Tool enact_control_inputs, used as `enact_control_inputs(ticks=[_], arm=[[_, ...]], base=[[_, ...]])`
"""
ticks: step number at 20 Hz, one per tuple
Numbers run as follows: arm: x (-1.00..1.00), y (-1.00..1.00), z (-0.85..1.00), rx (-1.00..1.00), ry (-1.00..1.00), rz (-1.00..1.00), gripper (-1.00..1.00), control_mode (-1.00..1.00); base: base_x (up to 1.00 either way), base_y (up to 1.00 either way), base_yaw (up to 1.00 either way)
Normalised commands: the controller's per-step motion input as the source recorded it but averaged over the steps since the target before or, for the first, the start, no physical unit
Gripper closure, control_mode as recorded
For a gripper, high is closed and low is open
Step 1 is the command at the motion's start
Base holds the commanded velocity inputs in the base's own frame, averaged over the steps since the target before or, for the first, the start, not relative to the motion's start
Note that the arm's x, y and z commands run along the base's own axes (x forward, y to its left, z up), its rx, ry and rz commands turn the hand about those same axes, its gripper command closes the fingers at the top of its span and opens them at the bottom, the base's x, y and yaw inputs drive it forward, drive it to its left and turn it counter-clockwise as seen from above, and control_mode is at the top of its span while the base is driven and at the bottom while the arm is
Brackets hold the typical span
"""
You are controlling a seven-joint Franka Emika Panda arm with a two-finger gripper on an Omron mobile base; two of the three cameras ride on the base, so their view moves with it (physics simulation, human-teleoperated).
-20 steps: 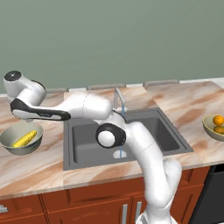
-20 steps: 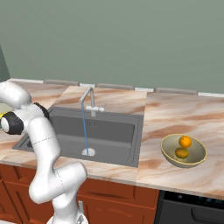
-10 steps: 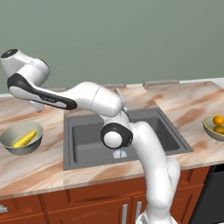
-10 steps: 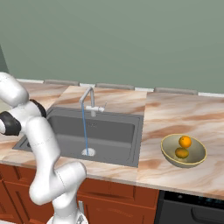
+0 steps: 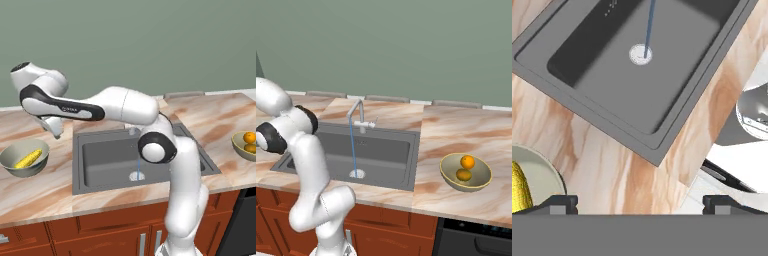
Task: Pick the oranges from the sink and place them in one bowl. Place the corn in the other bowl. Then turn off the sink faucet.
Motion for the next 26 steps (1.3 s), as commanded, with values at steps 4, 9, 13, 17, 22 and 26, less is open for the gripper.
enact_control_inputs(ticks=[4,9,13,17,22,26], arm=[[-1.00,-1.00,-0.52,0.45,-0.29,0.02,-1.00,-1.00],[-0.91,-1.00,-0.08,0.42,-0.37,0.01,-1.00,-1.00],[-0.38,-1.00,0.74,0.33,-0.18,0.00,-1.00,-1.00],[-0.24,-1.00,1.00,0.32,-0.05,0.00,-1.00,-1.00],[-0.35,-0.94,0.93,0.26,0.00,0.00,-1.00,-1.00],[-0.36,-0.73,0.49,0.07,0.00,0.00,-1.00,-1.00]], base=[[0.00,0.00,0.00],[0.00,0.00,0.00],[0.00,0.00,0.00],[0.00,0.00,0.00],[0.00,0.00,0.00],[0.00,0.00,0.00]])
